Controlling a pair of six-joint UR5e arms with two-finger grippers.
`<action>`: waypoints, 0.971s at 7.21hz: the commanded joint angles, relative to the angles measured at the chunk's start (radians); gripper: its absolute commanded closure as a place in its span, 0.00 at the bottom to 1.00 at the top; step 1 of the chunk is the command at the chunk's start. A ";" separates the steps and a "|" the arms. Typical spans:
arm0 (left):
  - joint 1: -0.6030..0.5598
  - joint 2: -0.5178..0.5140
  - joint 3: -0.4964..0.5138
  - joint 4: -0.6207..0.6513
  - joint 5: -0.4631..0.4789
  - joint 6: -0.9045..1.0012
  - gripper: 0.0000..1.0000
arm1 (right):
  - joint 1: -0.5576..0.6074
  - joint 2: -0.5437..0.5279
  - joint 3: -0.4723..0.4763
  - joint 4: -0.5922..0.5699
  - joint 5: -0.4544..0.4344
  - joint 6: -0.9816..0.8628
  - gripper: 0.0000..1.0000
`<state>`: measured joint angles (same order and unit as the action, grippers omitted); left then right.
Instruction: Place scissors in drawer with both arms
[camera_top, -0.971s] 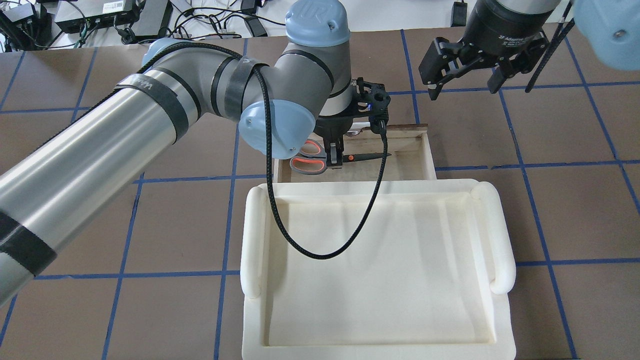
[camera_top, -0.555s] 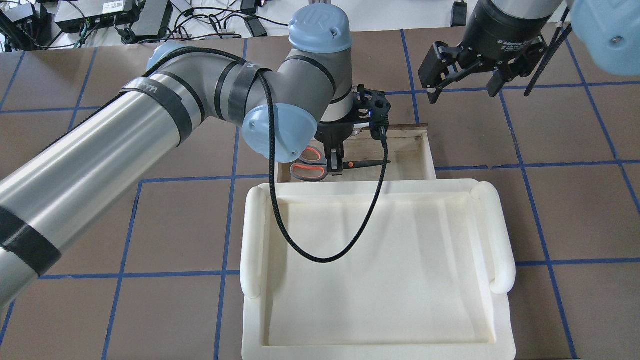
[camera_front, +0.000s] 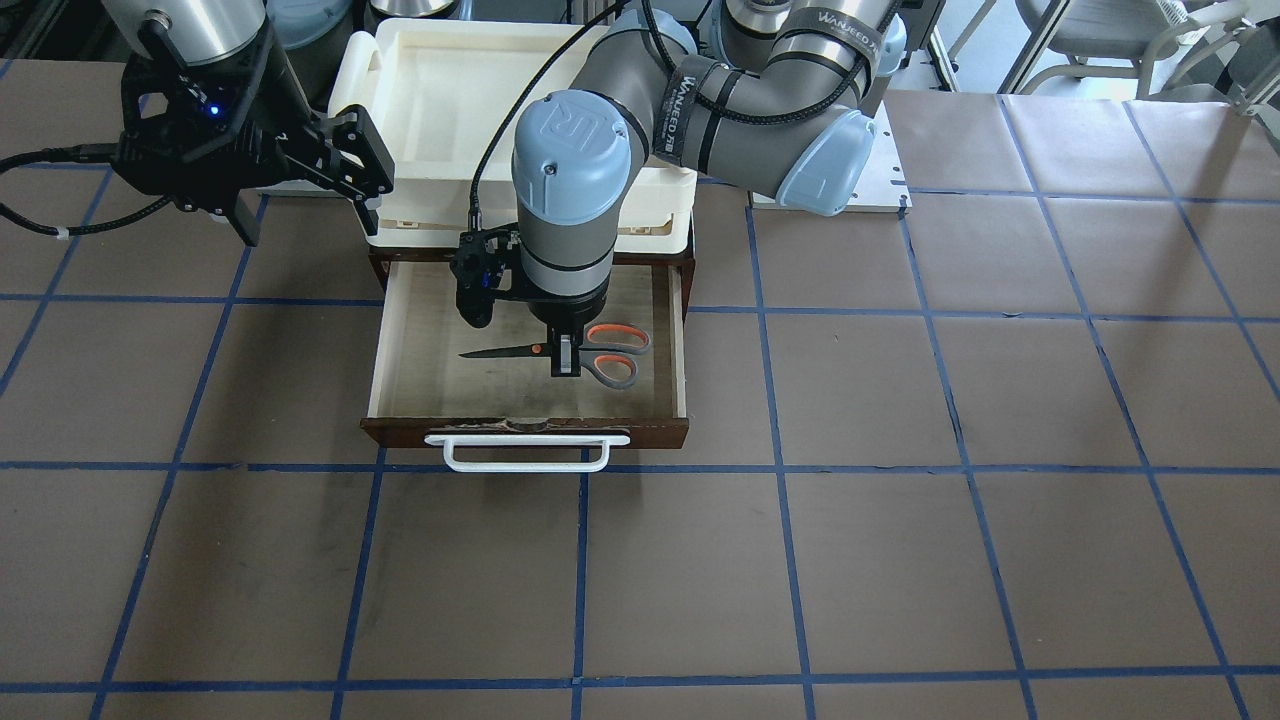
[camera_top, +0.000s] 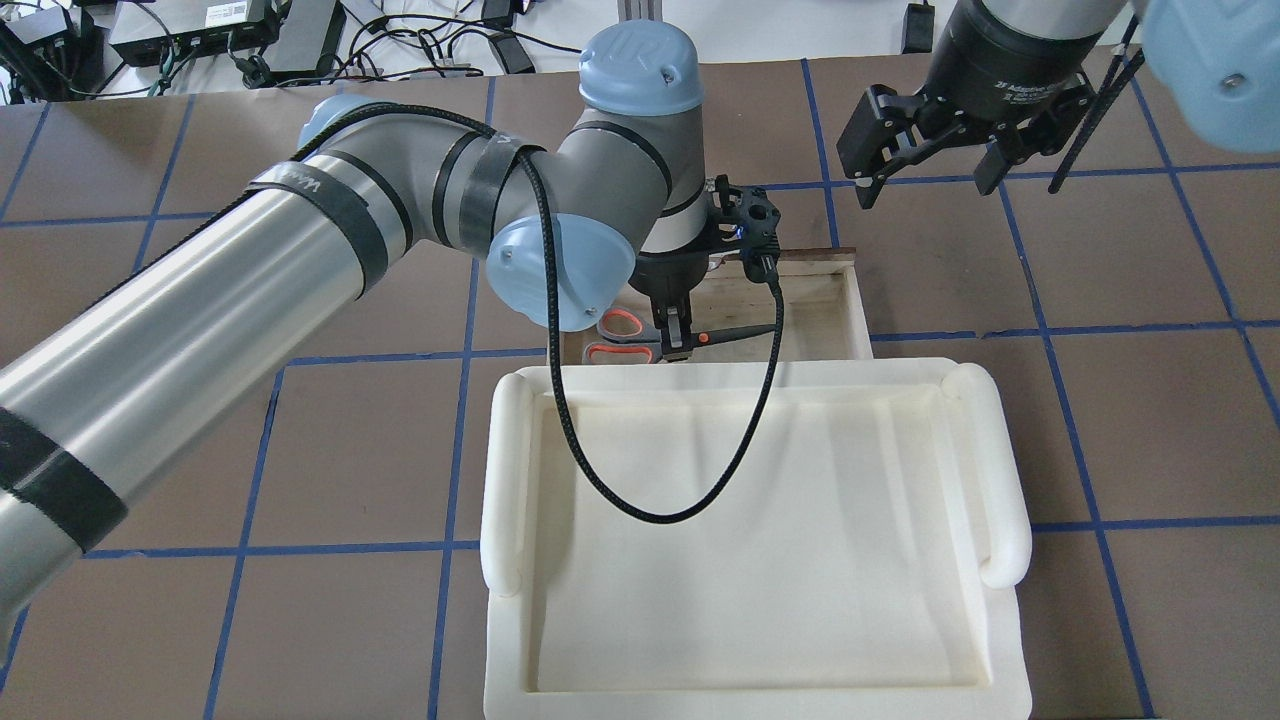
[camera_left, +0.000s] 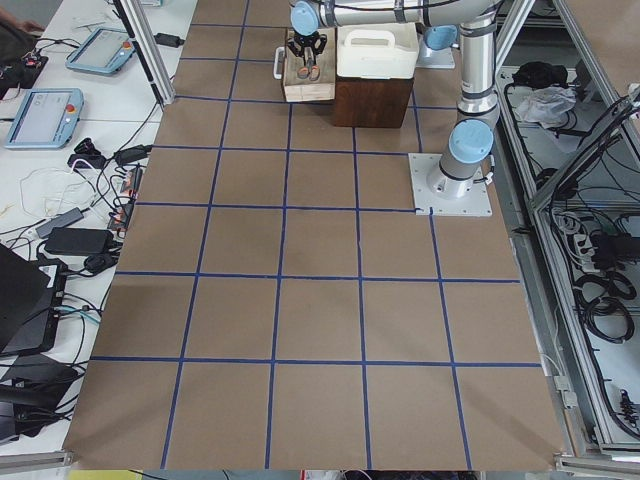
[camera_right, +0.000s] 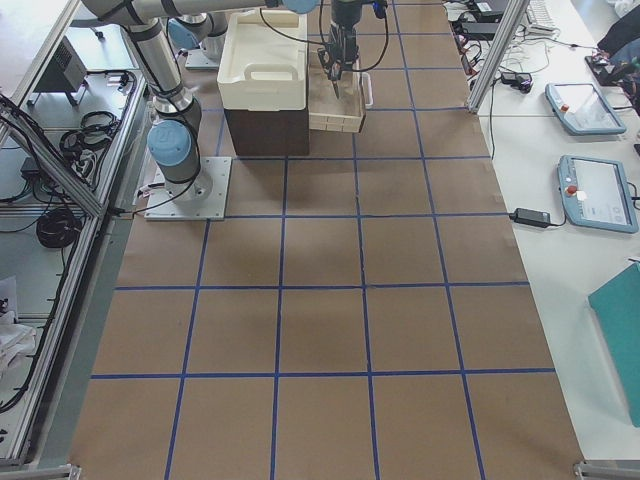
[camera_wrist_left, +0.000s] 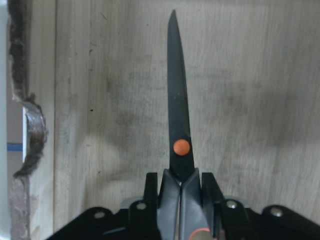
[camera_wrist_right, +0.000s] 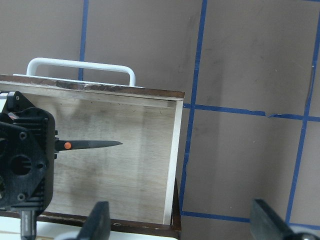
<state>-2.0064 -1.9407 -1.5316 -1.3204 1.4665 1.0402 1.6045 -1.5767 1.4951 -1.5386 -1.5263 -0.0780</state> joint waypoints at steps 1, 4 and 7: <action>-0.002 -0.007 -0.004 0.004 -0.006 -0.028 1.00 | 0.000 0.001 0.001 0.000 0.001 0.000 0.00; -0.020 -0.020 -0.038 0.032 0.003 -0.011 1.00 | 0.000 0.001 0.001 0.015 0.000 0.000 0.00; -0.026 -0.020 -0.045 0.065 0.000 -0.022 0.45 | 0.000 0.003 0.001 0.017 0.000 0.001 0.00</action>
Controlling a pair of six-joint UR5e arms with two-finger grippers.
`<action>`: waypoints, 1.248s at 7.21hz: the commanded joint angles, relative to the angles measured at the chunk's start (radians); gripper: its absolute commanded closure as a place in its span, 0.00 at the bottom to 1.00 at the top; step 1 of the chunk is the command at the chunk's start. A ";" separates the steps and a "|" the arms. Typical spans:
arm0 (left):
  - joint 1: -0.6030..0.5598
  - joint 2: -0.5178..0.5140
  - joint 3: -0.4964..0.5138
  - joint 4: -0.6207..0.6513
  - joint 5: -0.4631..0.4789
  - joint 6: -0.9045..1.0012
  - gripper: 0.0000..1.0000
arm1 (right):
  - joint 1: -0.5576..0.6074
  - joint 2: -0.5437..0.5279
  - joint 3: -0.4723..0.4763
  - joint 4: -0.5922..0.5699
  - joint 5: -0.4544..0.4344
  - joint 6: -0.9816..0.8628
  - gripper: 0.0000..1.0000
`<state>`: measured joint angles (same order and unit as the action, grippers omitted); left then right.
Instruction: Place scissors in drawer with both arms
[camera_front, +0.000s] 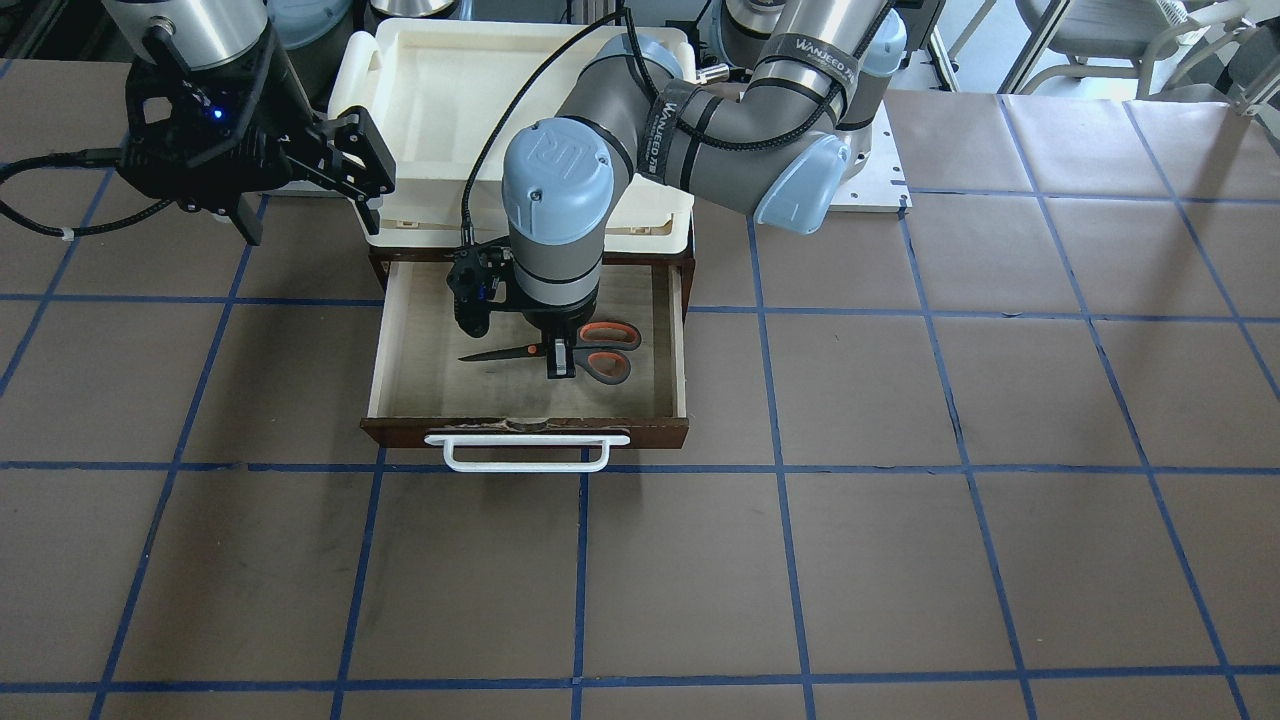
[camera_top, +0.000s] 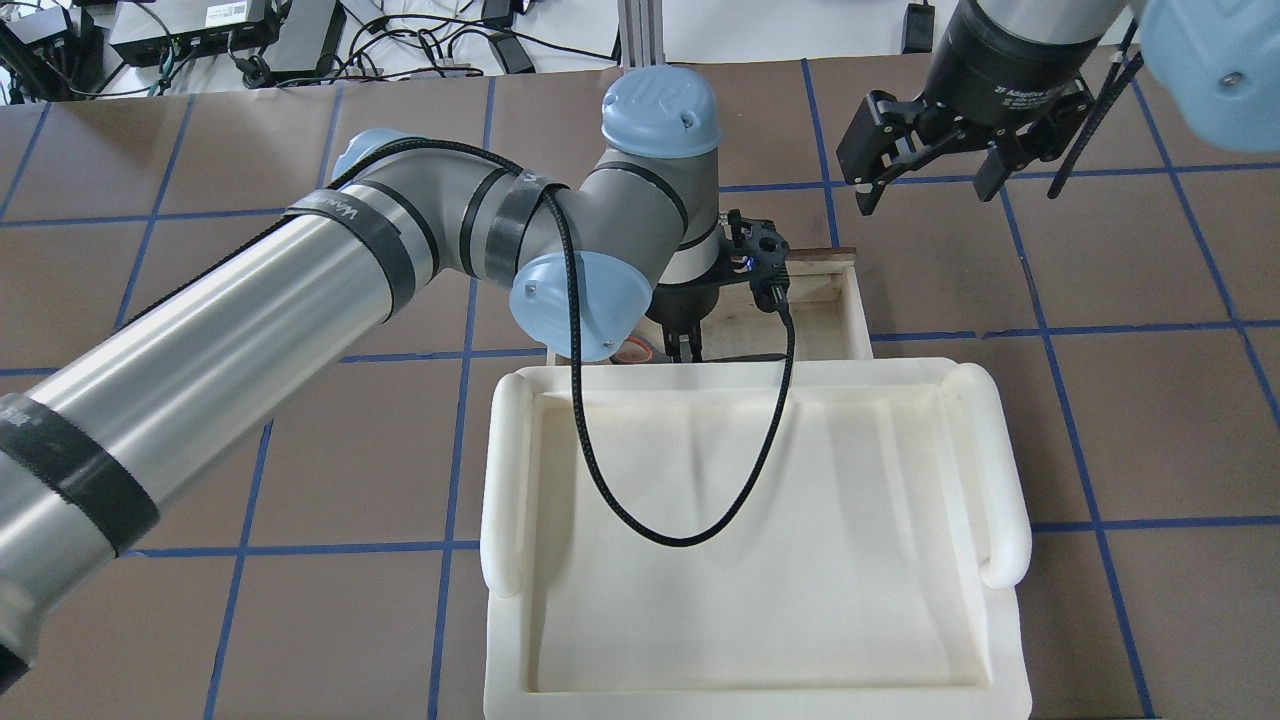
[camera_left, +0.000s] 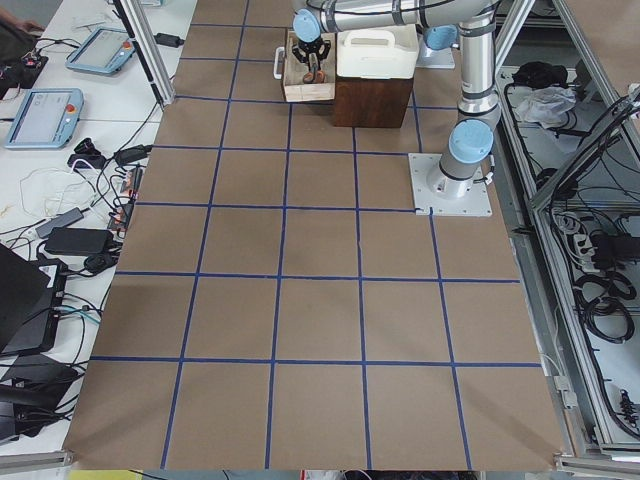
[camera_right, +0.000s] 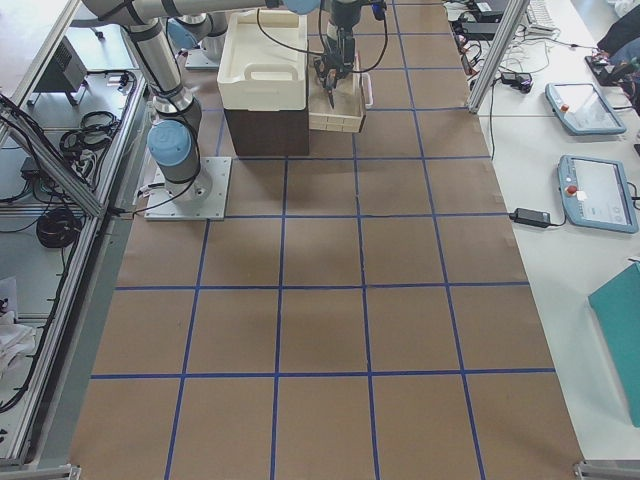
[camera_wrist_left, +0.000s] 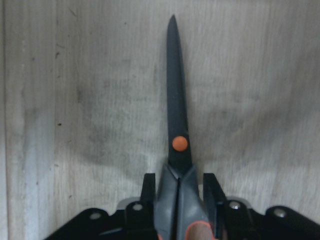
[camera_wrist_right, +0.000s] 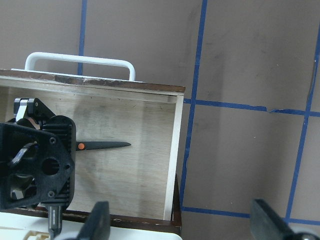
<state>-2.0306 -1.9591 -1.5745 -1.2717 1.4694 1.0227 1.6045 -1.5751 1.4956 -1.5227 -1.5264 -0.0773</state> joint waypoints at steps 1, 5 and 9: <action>-0.002 0.000 -0.002 0.017 -0.004 -0.010 0.38 | 0.000 0.001 0.000 0.001 0.000 -0.001 0.00; 0.032 0.110 0.043 0.002 0.035 -0.004 0.32 | 0.000 0.003 0.000 0.001 0.000 0.001 0.00; 0.248 0.287 0.057 -0.064 0.019 -0.013 0.00 | 0.000 0.004 0.002 -0.001 0.002 0.001 0.00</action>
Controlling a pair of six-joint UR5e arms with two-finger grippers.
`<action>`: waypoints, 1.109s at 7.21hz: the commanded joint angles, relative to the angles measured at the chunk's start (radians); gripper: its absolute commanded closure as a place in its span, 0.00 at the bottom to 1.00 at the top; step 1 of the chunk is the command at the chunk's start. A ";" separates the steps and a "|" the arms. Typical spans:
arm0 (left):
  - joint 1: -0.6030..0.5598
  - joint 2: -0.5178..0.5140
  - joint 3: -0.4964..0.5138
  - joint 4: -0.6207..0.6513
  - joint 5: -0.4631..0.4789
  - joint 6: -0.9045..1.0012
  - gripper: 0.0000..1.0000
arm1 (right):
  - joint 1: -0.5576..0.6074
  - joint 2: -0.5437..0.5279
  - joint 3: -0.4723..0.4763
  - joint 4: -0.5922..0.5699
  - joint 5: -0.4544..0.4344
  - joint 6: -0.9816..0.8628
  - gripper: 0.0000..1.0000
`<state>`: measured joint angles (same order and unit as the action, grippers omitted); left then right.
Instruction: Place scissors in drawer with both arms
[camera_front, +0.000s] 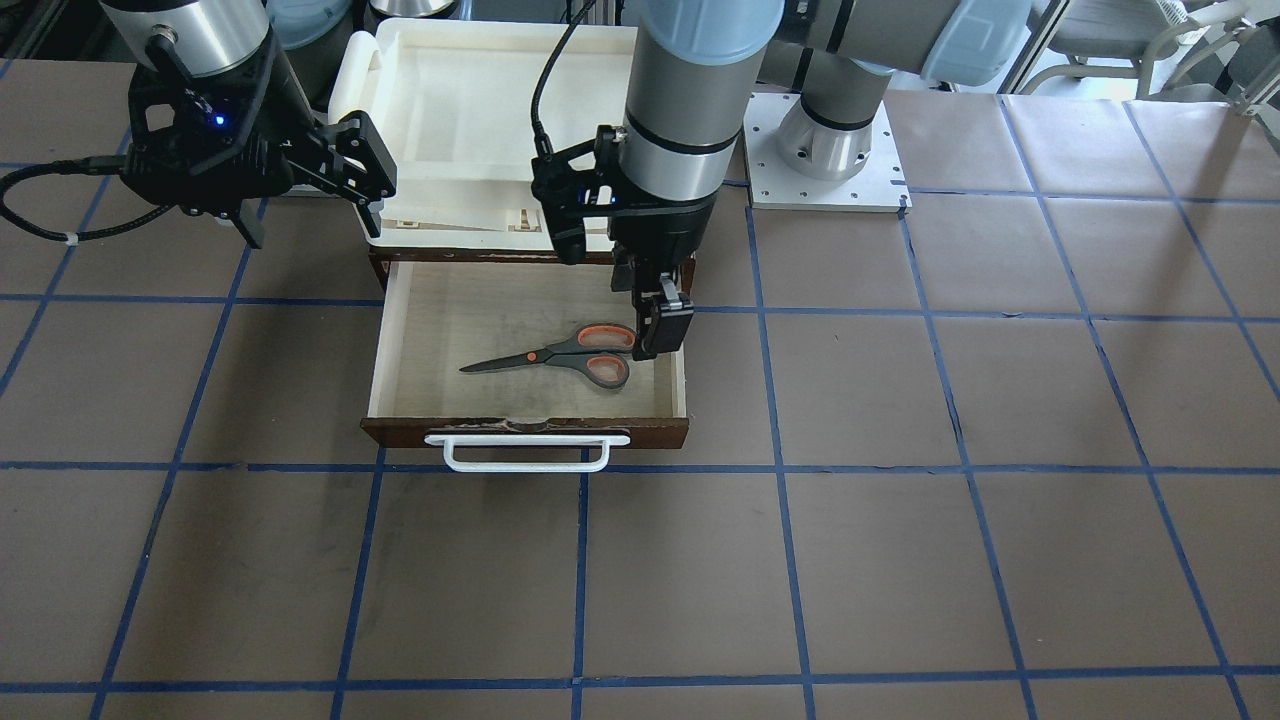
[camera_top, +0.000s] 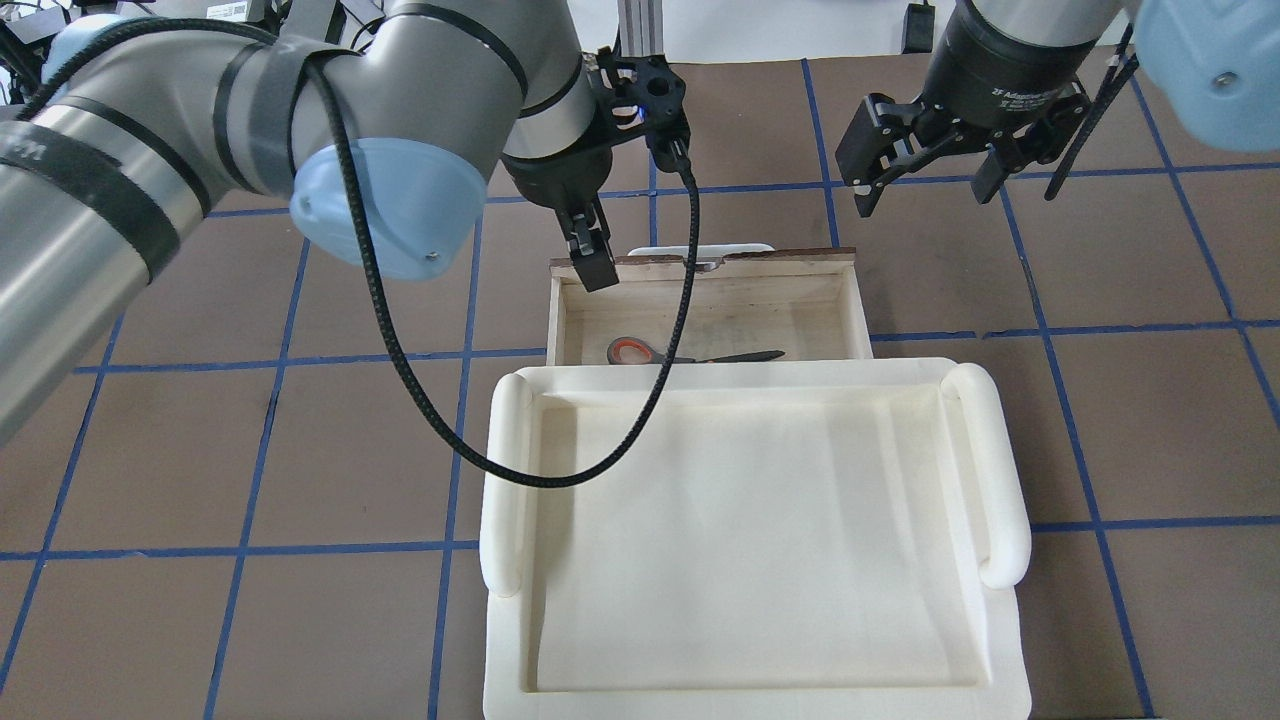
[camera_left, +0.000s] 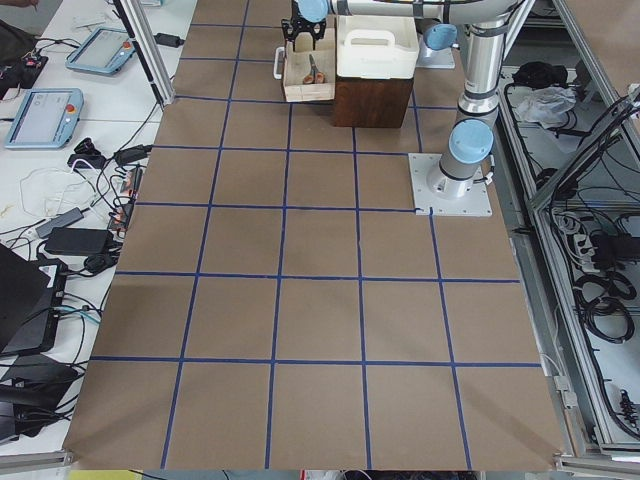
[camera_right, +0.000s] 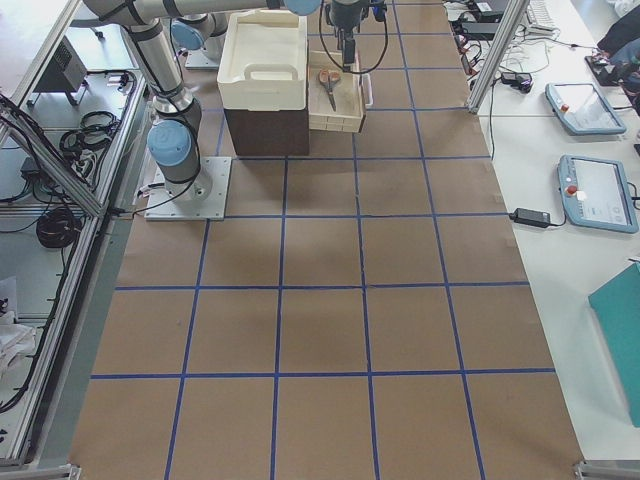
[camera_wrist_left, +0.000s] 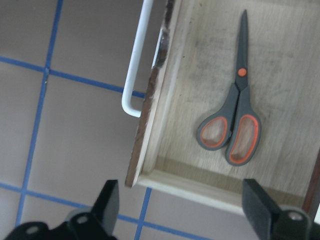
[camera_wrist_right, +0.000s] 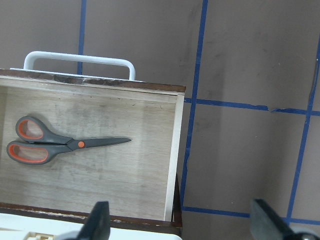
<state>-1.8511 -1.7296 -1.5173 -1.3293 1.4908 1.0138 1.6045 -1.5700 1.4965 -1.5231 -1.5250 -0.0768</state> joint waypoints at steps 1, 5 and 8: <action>0.128 0.102 0.002 -0.078 -0.003 -0.042 0.00 | 0.000 -0.004 0.001 0.001 0.000 0.000 0.00; 0.258 0.202 -0.011 -0.187 0.064 -0.587 0.00 | 0.000 -0.004 -0.001 -0.002 0.002 0.009 0.00; 0.308 0.228 -0.027 -0.295 0.106 -0.971 0.00 | 0.000 -0.004 -0.001 -0.002 0.002 0.011 0.00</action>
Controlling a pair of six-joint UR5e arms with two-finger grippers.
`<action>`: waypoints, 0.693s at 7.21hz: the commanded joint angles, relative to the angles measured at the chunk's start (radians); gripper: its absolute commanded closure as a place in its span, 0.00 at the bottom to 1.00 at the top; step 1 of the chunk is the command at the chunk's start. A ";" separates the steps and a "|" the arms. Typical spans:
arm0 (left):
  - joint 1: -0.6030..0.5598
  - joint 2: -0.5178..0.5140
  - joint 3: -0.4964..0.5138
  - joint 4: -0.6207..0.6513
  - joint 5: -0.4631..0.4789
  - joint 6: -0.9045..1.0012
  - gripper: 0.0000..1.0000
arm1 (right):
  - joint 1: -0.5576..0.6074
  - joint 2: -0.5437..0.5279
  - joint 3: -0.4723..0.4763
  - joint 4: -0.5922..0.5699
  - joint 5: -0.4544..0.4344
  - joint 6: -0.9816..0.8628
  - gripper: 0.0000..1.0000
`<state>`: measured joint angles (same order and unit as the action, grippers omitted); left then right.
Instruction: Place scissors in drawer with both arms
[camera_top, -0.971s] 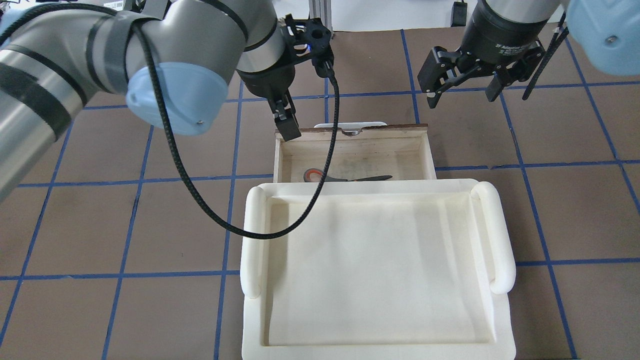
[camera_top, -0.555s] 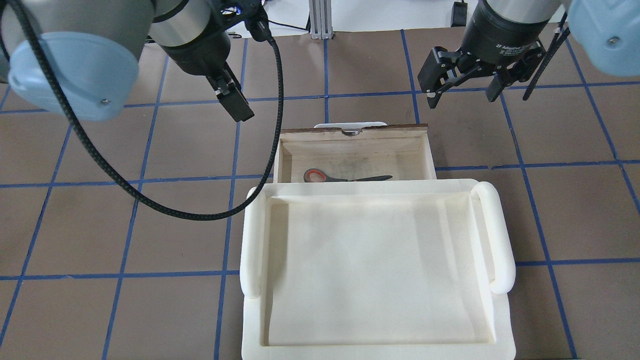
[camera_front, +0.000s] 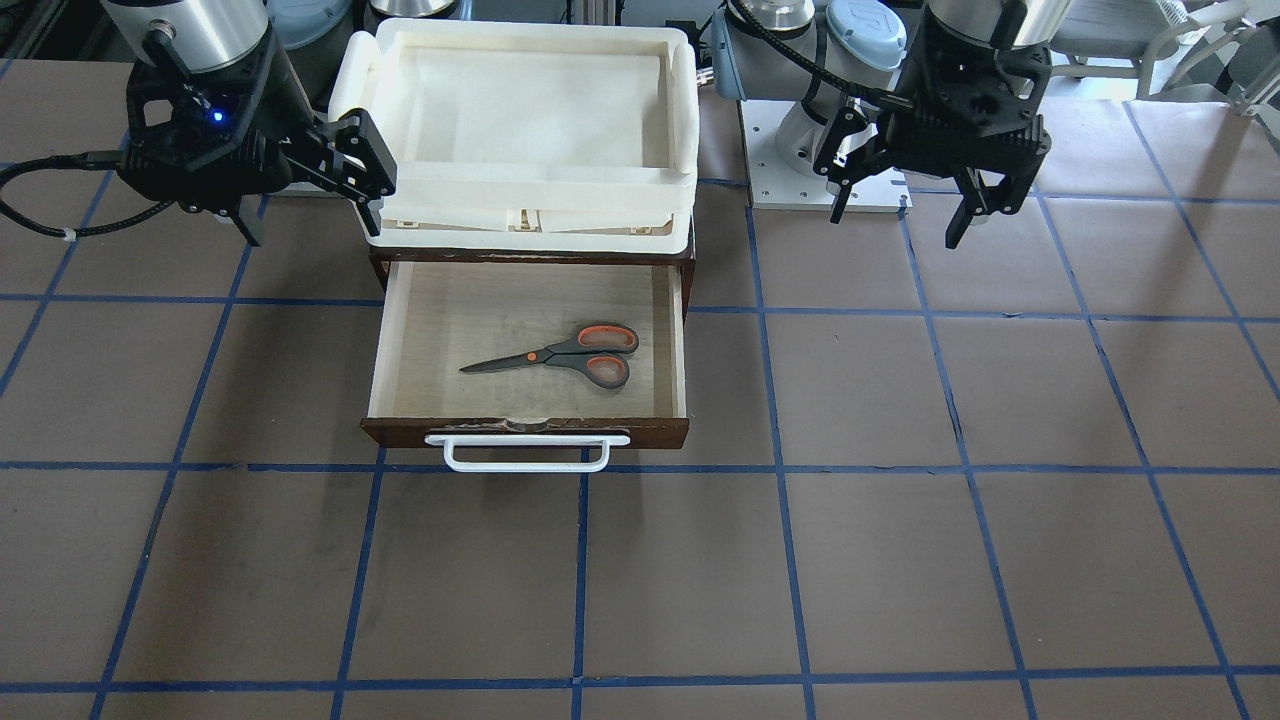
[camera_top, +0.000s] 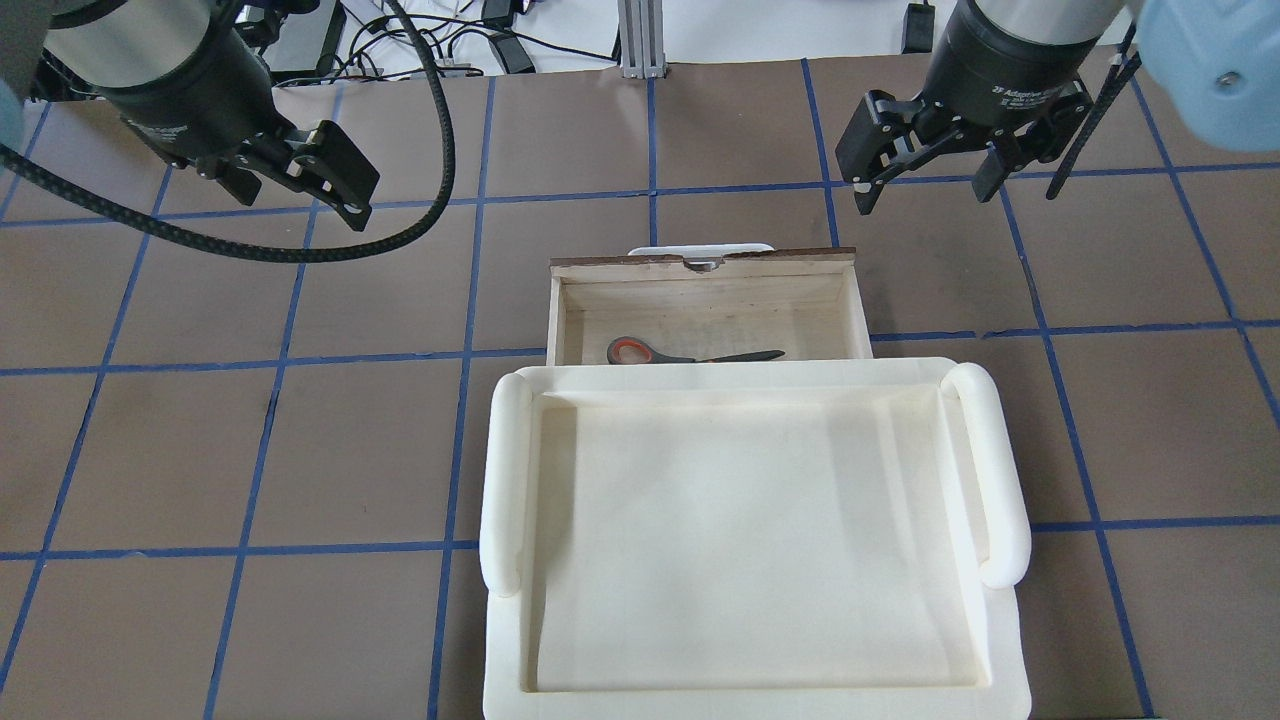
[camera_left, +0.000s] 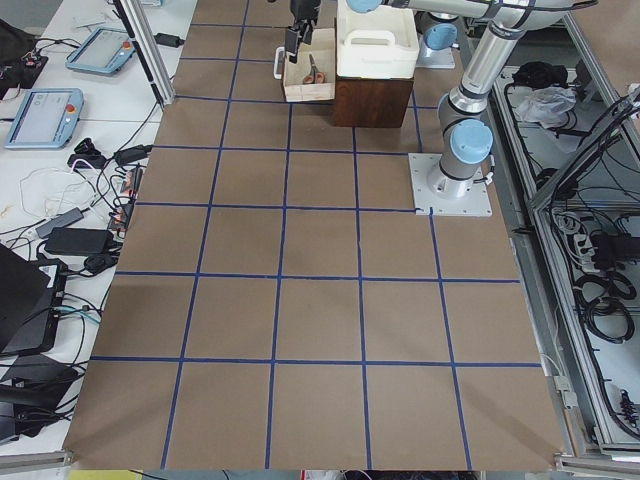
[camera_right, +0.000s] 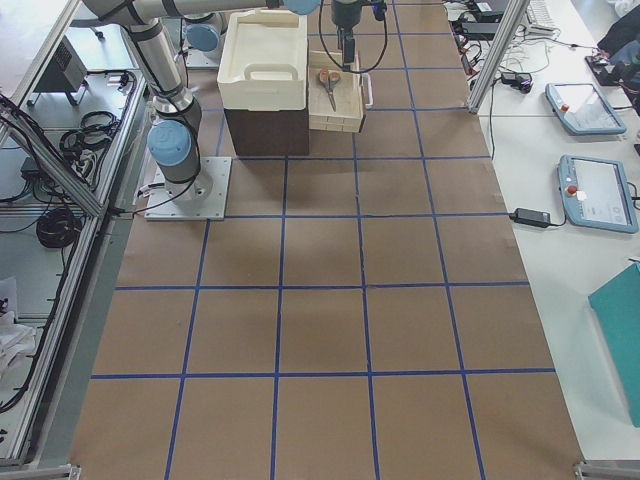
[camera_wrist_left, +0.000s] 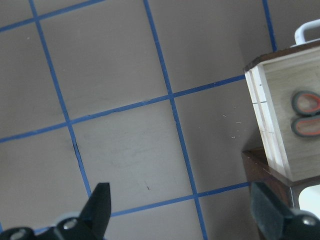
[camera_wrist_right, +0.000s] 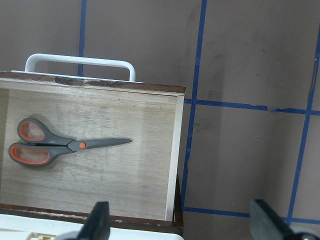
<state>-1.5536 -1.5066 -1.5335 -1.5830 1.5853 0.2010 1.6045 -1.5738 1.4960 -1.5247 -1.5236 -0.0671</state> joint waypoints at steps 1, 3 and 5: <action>0.010 0.005 -0.013 -0.043 0.007 -0.176 0.00 | 0.000 0.000 0.000 0.000 0.002 0.001 0.00; 0.013 0.000 -0.022 -0.045 -0.023 -0.228 0.00 | 0.000 0.000 0.001 0.000 0.002 0.001 0.00; 0.026 -0.009 -0.028 -0.032 -0.024 -0.183 0.00 | 0.000 0.000 0.000 0.000 0.002 0.001 0.00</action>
<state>-1.5368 -1.5093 -1.5586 -1.6210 1.5651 -0.0050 1.6045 -1.5738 1.4962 -1.5248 -1.5217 -0.0659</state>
